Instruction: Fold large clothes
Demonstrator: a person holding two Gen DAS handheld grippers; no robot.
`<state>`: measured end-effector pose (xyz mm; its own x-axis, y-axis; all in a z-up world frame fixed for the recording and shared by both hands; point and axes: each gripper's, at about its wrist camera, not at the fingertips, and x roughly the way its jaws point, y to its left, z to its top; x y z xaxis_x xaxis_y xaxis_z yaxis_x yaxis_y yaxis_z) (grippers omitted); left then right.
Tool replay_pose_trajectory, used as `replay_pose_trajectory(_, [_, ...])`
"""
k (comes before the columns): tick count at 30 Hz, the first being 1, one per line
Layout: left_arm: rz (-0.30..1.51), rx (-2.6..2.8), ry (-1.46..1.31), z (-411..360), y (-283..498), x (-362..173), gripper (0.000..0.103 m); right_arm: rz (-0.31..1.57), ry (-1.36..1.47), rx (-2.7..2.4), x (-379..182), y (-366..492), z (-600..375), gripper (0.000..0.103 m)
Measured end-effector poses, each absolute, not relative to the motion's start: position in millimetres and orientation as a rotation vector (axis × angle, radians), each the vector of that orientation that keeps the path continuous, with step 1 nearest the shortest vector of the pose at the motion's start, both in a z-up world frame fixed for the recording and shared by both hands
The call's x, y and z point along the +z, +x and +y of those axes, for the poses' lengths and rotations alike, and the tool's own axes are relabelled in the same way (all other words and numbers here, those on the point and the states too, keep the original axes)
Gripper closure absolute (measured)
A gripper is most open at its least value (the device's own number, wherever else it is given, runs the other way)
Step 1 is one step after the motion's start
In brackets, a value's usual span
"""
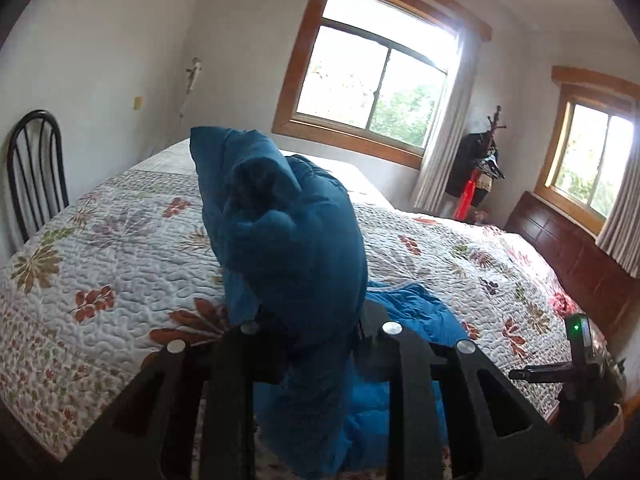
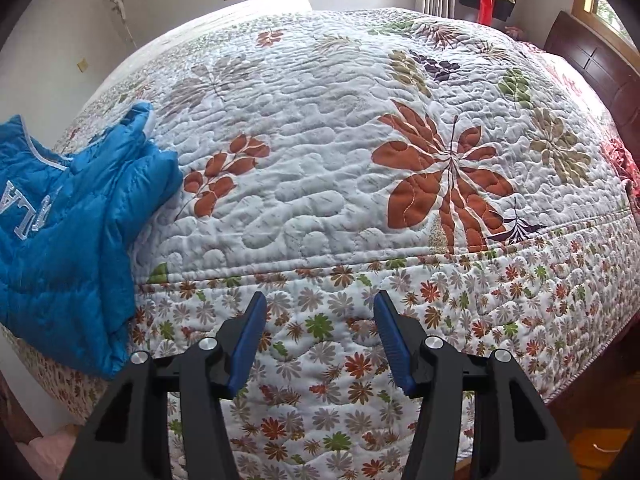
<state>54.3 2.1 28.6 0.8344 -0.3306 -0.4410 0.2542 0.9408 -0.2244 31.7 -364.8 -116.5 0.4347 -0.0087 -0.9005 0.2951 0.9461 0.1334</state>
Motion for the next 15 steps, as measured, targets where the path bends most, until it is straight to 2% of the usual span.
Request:
replay_pose_trajectory(8, [0.66, -0.494, -0.038, -77.4, 76.9, -9.2, 0.073, 1.125, 0.291, -0.193, -124.5, 35.1, -363.5, 0.047])
replay_pose_trajectory(11, [0.761, -0.558, -0.013, -100.3, 89.4, -37.9, 0.069, 1.127, 0.295, -0.19, -126.7, 38.0, -362.5, 0.043])
replay_pose_trajectory(15, [0.802, -0.585, 0.032, -116.3, 93.5, -62.9, 0.066, 1.129, 0.266, -0.202, -128.7, 41.2, -357.6, 0.041])
